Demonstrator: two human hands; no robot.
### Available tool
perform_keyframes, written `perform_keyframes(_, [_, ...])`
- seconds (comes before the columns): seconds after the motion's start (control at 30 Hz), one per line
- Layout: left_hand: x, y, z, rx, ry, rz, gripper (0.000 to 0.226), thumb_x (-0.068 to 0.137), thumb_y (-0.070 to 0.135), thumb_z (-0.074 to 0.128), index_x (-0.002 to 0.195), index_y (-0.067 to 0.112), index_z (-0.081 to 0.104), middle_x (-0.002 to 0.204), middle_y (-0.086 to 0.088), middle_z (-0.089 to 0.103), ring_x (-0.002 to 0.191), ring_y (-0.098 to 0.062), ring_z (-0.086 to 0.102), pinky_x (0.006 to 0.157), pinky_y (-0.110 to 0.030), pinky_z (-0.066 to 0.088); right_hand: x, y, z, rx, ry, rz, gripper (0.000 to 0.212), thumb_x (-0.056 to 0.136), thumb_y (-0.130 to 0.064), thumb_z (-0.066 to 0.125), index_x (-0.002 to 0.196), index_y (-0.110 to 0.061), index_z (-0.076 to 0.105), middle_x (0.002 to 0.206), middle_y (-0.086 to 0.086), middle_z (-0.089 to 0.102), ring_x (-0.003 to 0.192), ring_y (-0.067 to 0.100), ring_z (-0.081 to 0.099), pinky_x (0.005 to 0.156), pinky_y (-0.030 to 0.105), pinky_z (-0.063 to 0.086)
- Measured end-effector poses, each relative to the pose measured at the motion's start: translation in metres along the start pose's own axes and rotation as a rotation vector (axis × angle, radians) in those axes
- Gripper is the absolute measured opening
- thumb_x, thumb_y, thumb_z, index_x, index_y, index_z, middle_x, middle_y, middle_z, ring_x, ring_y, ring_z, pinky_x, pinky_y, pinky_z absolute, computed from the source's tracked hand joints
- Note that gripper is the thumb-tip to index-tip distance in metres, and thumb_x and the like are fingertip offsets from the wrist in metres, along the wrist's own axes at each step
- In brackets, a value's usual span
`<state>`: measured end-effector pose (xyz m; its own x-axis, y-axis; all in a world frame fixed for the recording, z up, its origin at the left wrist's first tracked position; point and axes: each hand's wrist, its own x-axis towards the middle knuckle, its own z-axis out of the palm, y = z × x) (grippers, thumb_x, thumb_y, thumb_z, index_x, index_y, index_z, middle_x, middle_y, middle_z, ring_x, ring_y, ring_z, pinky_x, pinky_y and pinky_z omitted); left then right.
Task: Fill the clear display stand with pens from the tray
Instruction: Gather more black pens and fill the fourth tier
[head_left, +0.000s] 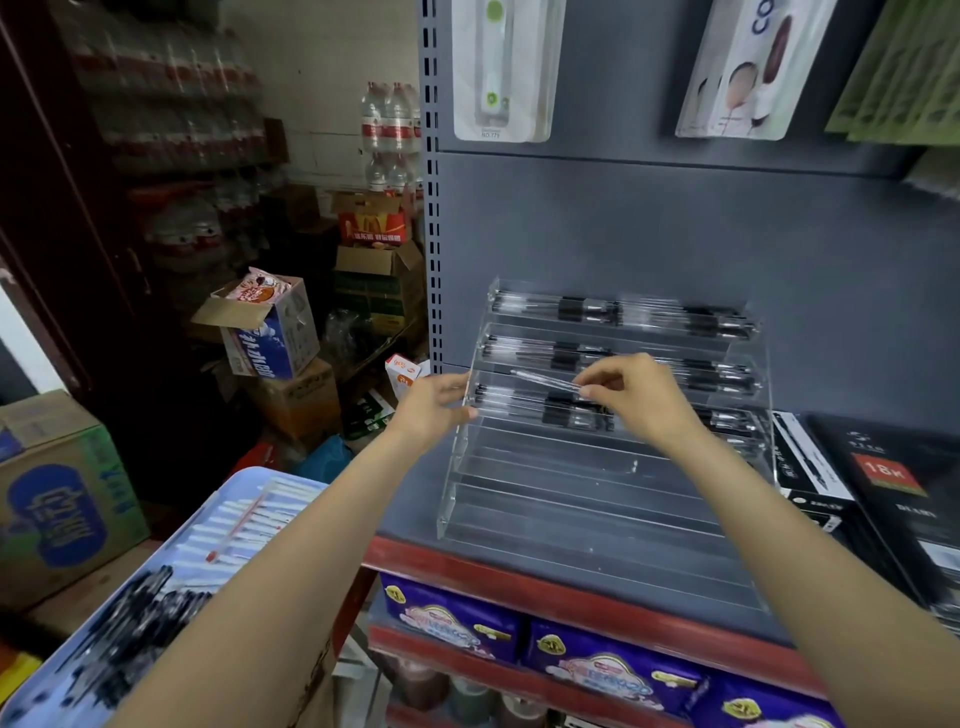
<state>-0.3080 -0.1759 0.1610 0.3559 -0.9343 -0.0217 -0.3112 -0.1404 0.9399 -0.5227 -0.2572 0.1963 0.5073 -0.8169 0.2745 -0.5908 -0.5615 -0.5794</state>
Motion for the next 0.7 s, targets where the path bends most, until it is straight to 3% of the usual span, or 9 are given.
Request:
perform_keyframes(0.17, [-0.001,-0.001,0.000,-0.002,-0.006,0.000,0.058,0.084,-0.001,0.063,0.138,0.010,0.044,0.141,-0.010,0.046,0.132,-0.023,0.042,0.104,-0.038,0.039,0.008,-0.006,0.016,-0.046,0.004,-0.009,0.010,0.085,-0.014,0.067,0.091,-0.013,0.074,0.091,-0.002,0.069,0.086,0.009,0.058,0.082,0.021,0.043])
perform_keyframes(0.3, [0.000,-0.002,-0.001,0.015,-0.003,-0.001,0.058,0.083,0.000,0.064,0.137,0.011,0.045,0.138,-0.009,0.049,0.130,-0.023,0.044,0.106,-0.042,0.039,0.015,-0.005,0.028,-0.075,0.004,0.025,0.006,0.083,-0.018,0.069,0.086,-0.019,0.075,0.093,-0.001,0.072,0.089,0.015,0.064,0.086,0.038,0.052])
perform_keyframes(0.37, [0.000,-0.001,0.000,0.003,-0.001,-0.008,0.057,0.083,-0.001,0.064,0.136,0.010,0.047,0.136,-0.009,0.052,0.128,-0.023,0.046,0.107,-0.043,0.039,0.017,-0.007,0.032,-0.083,-0.016,0.040,0.005,0.083,-0.019,0.070,0.084,-0.021,0.075,0.091,-0.002,0.072,0.087,0.016,0.064,0.084,0.040,0.053])
perform_keyframes(0.57, [0.001,-0.002,0.000,0.001,0.003,-0.006,0.059,0.082,-0.002,0.064,0.137,0.010,0.045,0.137,-0.010,0.050,0.127,-0.025,0.048,0.107,-0.042,0.039,0.025,-0.012,0.034,-0.068,-0.069,0.078,0.004,0.082,-0.019,0.071,0.083,-0.019,0.075,0.081,-0.002,0.068,0.081,0.020,0.066,0.081,0.036,0.054])
perform_keyframes(0.7, [-0.002,-0.003,0.000,0.069,0.032,0.030,0.049,0.085,0.008,0.065,0.132,0.011,0.051,0.132,-0.008,0.055,0.125,-0.022,0.049,0.105,-0.040,0.040,0.020,-0.014,0.036,-0.036,-0.051,0.027,0.011,0.084,-0.019,0.068,0.092,-0.013,0.074,0.094,0.003,0.071,0.086,0.013,0.060,0.085,0.029,0.049])
